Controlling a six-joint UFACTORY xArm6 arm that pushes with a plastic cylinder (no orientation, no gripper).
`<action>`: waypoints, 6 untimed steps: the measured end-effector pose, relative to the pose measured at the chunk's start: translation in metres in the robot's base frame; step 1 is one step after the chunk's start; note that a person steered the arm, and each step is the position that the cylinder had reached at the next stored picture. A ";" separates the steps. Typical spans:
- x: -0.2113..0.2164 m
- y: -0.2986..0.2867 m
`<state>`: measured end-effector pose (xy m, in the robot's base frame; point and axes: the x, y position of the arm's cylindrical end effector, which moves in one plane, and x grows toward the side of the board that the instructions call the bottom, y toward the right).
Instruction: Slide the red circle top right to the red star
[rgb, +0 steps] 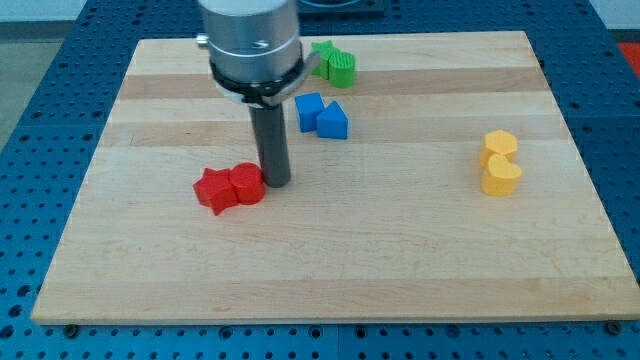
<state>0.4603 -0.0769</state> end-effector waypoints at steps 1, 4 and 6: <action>0.000 0.007; 0.038 -0.018; 0.017 -0.030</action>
